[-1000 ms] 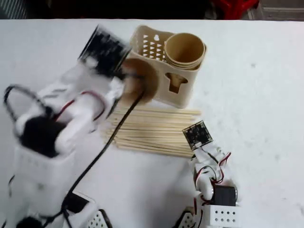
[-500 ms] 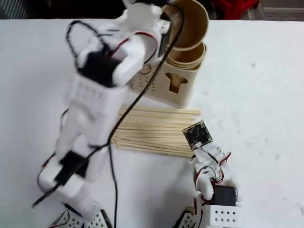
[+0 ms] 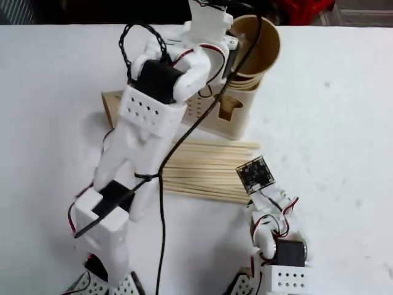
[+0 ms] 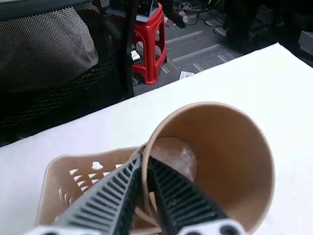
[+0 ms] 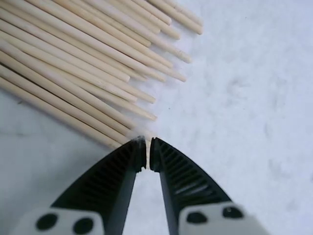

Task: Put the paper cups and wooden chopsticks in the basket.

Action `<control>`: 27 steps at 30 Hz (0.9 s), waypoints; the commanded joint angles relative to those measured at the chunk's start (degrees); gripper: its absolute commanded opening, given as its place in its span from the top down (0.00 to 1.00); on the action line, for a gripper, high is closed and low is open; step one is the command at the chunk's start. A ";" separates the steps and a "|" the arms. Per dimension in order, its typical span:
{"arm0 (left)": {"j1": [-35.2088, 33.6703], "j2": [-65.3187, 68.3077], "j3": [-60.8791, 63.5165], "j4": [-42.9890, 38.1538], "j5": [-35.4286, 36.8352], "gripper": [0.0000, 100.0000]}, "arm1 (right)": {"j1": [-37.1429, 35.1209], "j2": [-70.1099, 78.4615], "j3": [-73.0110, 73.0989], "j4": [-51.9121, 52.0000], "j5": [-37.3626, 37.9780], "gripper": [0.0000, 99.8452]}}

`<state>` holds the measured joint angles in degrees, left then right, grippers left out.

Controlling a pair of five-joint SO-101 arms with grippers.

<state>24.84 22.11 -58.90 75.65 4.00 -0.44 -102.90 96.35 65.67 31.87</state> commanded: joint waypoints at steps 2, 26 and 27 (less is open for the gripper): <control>0.40 -0.40 -2.29 1.58 0.79 0.86 | -0.04 -0.31 0.44 -1.01 0.70 0.97; -9.89 8.92 -1.93 -6.15 -2.64 0.86 | -0.04 -0.31 0.44 -1.01 0.70 0.97; -10.68 9.80 -2.55 -6.42 -2.81 0.86 | -0.04 -0.31 0.44 -1.01 0.70 0.97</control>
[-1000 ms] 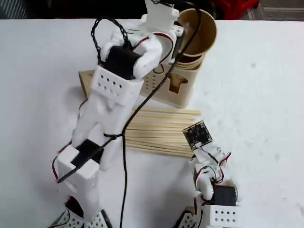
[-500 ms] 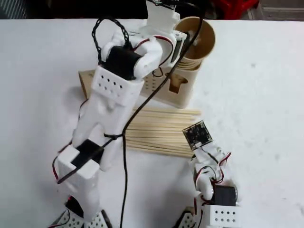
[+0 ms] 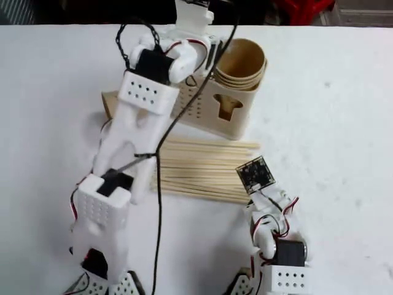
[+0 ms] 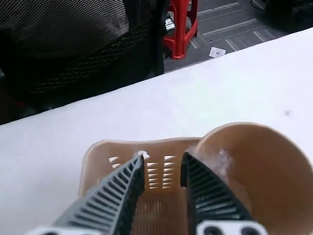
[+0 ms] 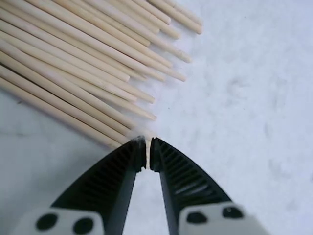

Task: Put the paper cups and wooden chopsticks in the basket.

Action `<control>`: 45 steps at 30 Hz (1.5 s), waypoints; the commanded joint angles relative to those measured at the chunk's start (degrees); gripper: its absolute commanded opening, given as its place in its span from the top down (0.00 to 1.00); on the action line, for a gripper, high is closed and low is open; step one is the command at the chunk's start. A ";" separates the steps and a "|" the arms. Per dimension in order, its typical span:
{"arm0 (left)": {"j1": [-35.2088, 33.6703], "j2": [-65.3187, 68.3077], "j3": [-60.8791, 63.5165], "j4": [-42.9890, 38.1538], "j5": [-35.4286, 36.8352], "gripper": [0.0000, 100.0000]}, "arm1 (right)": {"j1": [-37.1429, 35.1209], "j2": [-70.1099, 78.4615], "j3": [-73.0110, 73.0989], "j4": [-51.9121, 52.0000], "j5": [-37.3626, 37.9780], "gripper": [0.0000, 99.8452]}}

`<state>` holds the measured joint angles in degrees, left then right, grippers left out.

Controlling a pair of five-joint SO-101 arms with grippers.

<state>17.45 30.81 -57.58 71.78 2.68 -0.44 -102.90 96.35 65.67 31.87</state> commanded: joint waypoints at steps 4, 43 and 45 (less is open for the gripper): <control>-6.73 3.38 -3.96 -2.55 -1.49 0.86 | -0.04 -0.31 0.44 -1.01 0.70 0.97; -4.09 0.04 -3.96 28.22 -3.43 0.98 | -0.04 -0.31 0.44 -1.01 0.70 0.97; -4.35 0.04 -3.96 28.22 -3.43 0.98 | -0.04 -0.31 0.44 -1.01 0.70 0.97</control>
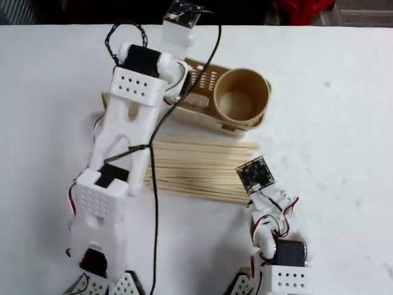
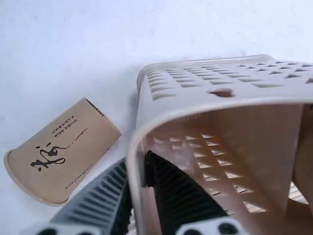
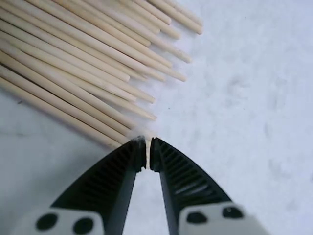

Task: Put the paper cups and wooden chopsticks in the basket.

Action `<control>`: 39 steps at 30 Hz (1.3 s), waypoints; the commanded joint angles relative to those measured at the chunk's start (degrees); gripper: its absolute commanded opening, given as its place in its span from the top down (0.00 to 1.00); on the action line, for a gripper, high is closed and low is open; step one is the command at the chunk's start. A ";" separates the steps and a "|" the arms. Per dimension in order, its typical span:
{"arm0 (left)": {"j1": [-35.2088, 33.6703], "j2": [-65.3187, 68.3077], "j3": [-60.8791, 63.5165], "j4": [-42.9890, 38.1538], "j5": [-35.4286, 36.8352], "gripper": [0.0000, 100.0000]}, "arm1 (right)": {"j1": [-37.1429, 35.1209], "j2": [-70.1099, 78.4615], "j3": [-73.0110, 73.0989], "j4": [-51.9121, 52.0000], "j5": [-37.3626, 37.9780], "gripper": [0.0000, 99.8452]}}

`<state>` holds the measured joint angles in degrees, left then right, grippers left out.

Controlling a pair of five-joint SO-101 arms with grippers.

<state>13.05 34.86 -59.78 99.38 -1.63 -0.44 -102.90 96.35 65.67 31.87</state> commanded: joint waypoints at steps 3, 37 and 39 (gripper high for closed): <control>-0.04 -3.65 -1.23 0.09 1.05 0.98 | -0.04 -0.31 0.44 -1.01 0.70 0.97; -4.53 -2.07 -16.97 3.16 0.70 0.83 | -0.04 -0.31 0.44 -1.01 0.70 0.97; -4.79 -2.07 -18.73 3.16 0.70 0.83 | -0.04 -0.31 0.44 -1.01 0.70 0.97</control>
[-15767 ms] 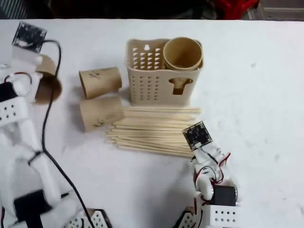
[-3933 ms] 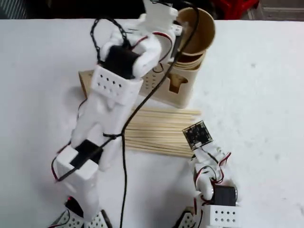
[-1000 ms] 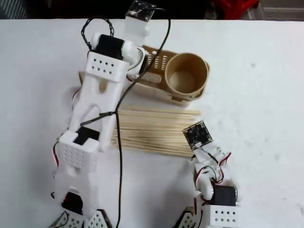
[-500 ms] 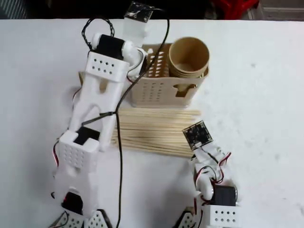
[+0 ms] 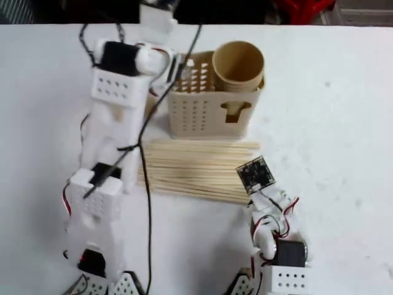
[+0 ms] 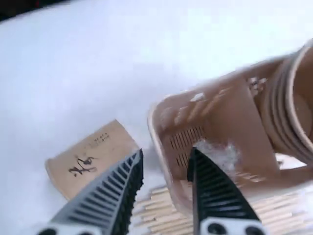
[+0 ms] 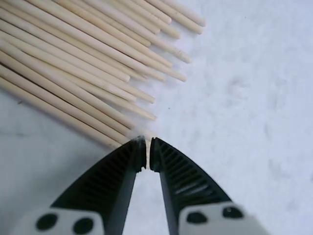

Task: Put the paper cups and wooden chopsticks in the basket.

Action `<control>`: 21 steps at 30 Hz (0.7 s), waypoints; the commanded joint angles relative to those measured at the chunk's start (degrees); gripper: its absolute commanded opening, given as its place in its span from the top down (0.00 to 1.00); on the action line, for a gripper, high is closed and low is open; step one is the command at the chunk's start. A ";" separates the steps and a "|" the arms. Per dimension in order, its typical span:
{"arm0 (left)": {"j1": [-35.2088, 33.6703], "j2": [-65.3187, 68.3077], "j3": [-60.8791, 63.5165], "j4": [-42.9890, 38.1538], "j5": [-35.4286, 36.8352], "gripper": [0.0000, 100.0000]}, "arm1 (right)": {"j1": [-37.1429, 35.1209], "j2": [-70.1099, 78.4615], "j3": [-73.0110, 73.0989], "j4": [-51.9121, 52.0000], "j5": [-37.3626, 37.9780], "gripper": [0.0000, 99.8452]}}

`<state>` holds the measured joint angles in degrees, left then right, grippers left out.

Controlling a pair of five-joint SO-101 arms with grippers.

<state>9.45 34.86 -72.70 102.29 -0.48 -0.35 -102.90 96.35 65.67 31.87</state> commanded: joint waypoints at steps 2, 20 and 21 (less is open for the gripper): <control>-1.19 -2.07 -7.03 0.26 -0.44 0.83 | -0.13 -0.31 0.44 -1.01 0.70 0.97; -19.82 -25.89 34.99 -0.70 -1.23 0.75 | -0.13 -0.31 0.44 -1.01 0.70 0.97; -20.35 -27.47 40.09 -2.73 -1.49 0.74 | -0.13 -0.31 0.44 -1.01 0.70 0.97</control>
<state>-9.01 16.13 -50.81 102.29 0.13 -0.35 -102.90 96.35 65.67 31.87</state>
